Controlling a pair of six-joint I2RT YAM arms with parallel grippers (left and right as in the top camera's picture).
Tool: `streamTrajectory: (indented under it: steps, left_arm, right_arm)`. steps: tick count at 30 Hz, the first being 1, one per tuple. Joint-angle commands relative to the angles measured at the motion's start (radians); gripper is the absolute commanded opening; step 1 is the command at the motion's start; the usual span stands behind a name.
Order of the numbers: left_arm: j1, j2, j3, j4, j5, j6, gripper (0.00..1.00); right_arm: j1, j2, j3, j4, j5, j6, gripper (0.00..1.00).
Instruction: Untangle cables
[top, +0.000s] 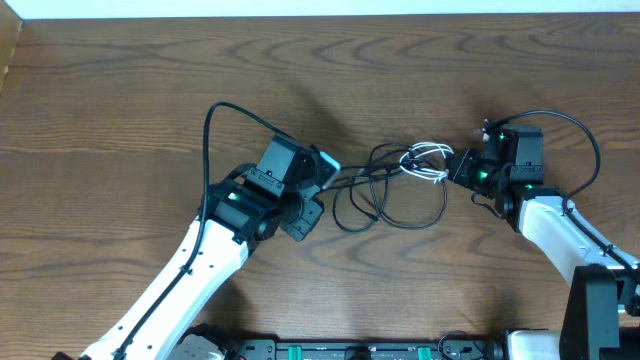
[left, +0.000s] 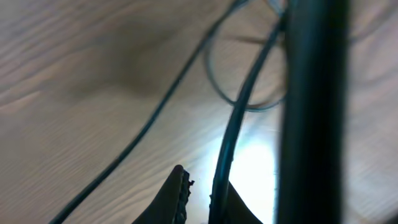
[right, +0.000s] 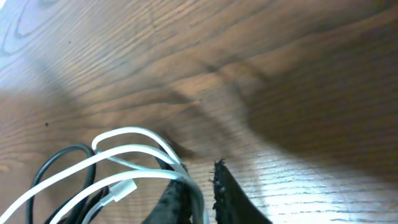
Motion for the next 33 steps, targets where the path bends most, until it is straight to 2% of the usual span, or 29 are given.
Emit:
streamTrajectory:
  steps: [1,7,9,11,13,14,18,20,25,29,31,32,33]
  left_arm:
    - [0.01,-0.015,0.004,-0.008,-0.249,-0.103,0.07]
    - [0.009,-0.015,0.004,0.038,-0.253,-0.15,0.07]
    - [0.009,-0.015,0.004,0.048,-0.243,-0.15,0.07]
    - [0.009,-0.015,0.004,0.061,-0.202,-0.149,0.08]
    - [0.009,-0.015,0.004,0.074,-0.144,-0.149,0.08]
    - [0.009,-0.015,0.004,0.077,-0.127,-0.149,0.08]
    - [0.009,-0.015,0.004,0.087,-0.074,-0.149,0.08]
    - [0.009,-0.015,0.004,0.091,-0.048,-0.149,0.08]
    - [0.009,-0.015,0.004,0.103,-0.026,-0.148,0.07]
    - [0.009,-0.015,0.004,0.154,0.18,-0.059,0.07]
    - [0.009,-0.015,0.004,0.179,0.208,-0.058,0.08]
    - [0.009,-0.015,0.004,0.18,0.206,-0.058,0.13]
    - [0.009,-0.015,0.004,0.179,0.206,-0.058,0.39]
  right_arm:
    - [-0.032,-0.003,0.0,0.0,0.044,-0.015,0.17]
    - [-0.033,-0.003,0.0,0.0,-0.045,-0.015,0.18]
    - [-0.043,-0.003,0.0,0.026,-0.17,-0.014,0.29]
    - [-0.059,-0.003,0.0,0.118,-0.374,-0.014,0.5]
    - [-0.079,-0.003,0.0,0.229,-0.519,-0.002,0.61]
    - [-0.091,-0.003,0.0,0.281,-0.558,0.009,0.64]
    - [-0.122,-0.003,0.0,0.319,-0.515,0.021,0.67]
    - [-0.127,-0.003,0.0,0.319,-0.515,0.074,0.66]
    - [-0.083,0.0,0.0,0.287,-0.451,0.131,0.51]
    - [0.022,0.0,0.0,0.291,-0.28,0.15,0.59]
    - [0.056,0.0,0.0,0.292,-0.227,0.15,0.61]
    - [0.061,0.0,0.0,0.292,-0.214,0.15,0.61]
    - [0.062,0.0,0.0,0.291,-0.202,0.15,0.64]
